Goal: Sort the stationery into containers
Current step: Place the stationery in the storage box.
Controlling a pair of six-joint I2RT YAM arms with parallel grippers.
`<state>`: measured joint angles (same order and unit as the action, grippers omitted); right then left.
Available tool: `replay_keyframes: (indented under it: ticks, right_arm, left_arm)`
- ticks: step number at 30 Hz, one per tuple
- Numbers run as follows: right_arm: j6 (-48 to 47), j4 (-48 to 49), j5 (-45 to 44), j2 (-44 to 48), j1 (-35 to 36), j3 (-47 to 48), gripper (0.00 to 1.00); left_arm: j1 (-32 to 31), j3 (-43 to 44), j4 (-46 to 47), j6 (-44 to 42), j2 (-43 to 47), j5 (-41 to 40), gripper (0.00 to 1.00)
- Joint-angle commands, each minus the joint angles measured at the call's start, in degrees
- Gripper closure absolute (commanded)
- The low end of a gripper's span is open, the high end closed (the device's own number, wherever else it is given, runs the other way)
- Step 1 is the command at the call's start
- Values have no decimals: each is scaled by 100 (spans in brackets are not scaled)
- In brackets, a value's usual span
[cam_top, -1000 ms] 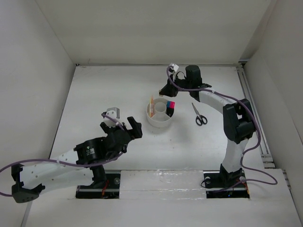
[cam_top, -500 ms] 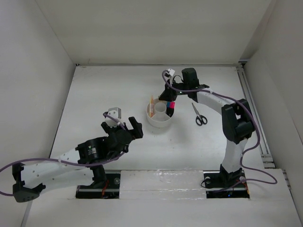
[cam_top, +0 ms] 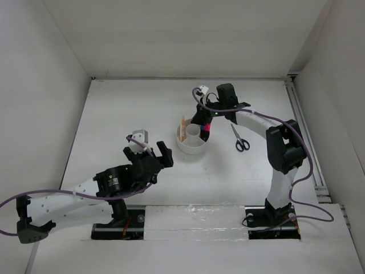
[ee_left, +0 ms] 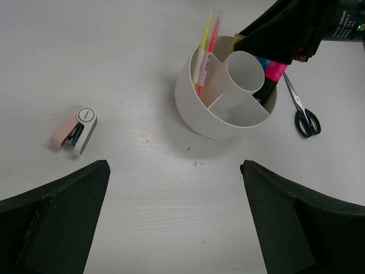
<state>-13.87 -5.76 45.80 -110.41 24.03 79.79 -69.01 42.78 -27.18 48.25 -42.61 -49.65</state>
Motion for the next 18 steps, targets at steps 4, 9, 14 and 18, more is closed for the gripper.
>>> replay_keyframes:
  ticks: [4,9,14,18]
  right_arm:
    - [-125,57,8,336,5,99,56]
    - [-125,57,-45,590,58,98,52]
    - [41,163,-220,915,58,46,45]
    - [462,601,-764,1302,58,-200,37]
  left_arm:
    - [-24,37,99,0,16,-186,0]
    - [-24,37,152,0,-37,-186,0]
    - [-24,37,152,0,-142,-133,0]
    - [-24,37,152,70,-265,-133,0]
